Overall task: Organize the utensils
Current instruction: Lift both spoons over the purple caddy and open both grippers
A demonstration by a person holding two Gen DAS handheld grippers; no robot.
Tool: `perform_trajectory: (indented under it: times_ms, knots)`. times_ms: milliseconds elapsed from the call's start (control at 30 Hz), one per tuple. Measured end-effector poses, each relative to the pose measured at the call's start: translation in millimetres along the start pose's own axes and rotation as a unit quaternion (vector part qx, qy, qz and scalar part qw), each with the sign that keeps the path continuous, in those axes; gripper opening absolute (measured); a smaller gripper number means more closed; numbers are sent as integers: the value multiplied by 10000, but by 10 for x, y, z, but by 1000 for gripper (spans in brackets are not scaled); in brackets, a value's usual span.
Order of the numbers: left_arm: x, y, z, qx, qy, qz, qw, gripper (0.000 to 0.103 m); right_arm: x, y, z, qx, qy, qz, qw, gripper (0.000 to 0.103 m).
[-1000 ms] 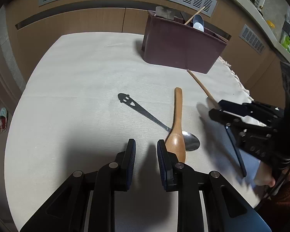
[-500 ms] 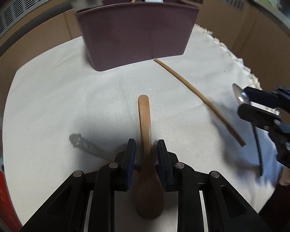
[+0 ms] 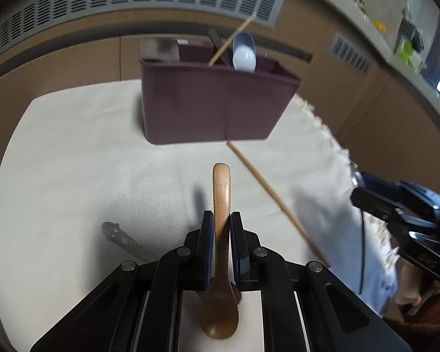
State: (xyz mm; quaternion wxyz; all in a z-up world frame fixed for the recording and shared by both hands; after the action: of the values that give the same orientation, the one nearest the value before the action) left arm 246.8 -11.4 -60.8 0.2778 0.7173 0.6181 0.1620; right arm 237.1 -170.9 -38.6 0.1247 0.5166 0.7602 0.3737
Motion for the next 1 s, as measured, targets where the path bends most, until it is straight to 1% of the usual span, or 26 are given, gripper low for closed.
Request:
perform_trajectory:
  times_ms: [67,233,300,367,400,500,533,600,633,667,700,733,767,867,933,1000]
  knots:
    - [51,6,-121,-198,-30,-145,9997,11,-26,26,-19,-43,-22,27,10000,29]
    - [44,81,-297,-632,96,-187,9978,11,-71,51,5,-69,-59,123,9999,29]
    - [58,142,-399,-820,32,-239,9963,11,-73,77,-1,-137,-64,134,9998,29]
    - [53,277,-569,-1112,-67,-293,9933,11,-79,152,-54,-292,-93,119,9995,29]
    - [45,405,-712,-1348,-152,-307,9903,11,-81,222,-106,-422,-111,96,9990,29]
    - [-4,843,-1112,-2024,-327,-313,9783,11,-69,652,-388,-1071,-173,-73,9941,29]
    - [-15,1035,-1253,-2273,-407,-347,9723,11,-61,898,-536,-1403,-252,-157,9897,29]
    - [-9,1306,-1431,-2697,-551,-460,9603,11,-48,1238,-729,-1886,-291,-238,9813,29]
    - [-4,1436,-1484,-2919,-577,-490,9535,11,-39,1459,-830,-2208,-253,-288,9746,29]
    - [14,1578,-1512,-3174,-544,-562,9451,11,-32,1593,-875,-2407,-245,-329,9697,29]
    - [37,1671,-1497,-3270,-541,-617,9415,11,-31,1714,-897,-2581,-279,-355,9651,30]
    - [58,1765,-1442,-3282,-555,-667,9406,11,-43,1858,-885,-2767,-341,-351,9597,30]
    - [83,1848,-1359,-3257,-524,-716,9413,11,-41,1932,-859,-2850,-350,-340,9573,30]
    - [164,1982,-1113,-3274,-303,-790,9411,11,-82,2116,-636,-2980,-364,-338,9533,30]
    - [206,2000,-955,-3252,-223,-846,9416,11,-123,2175,-436,-3011,-489,-357,9517,30]
    - [230,1985,-763,-3167,-225,-878,9442,11,-167,2186,-287,-3059,-557,-335,9498,30]
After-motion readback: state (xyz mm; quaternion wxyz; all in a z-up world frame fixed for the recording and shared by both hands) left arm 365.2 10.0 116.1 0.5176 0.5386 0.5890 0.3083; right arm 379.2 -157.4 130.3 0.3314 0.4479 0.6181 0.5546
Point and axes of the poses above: each gripper's, at about its wrist camera, not at the fingertips, and z roughly the way its jaws point, x to its left, y to its top, the point moved 4 cm from there along z, roughly the way its jaws point, and after that the axes turned 11 degrees about y, right-handed, at the moved point
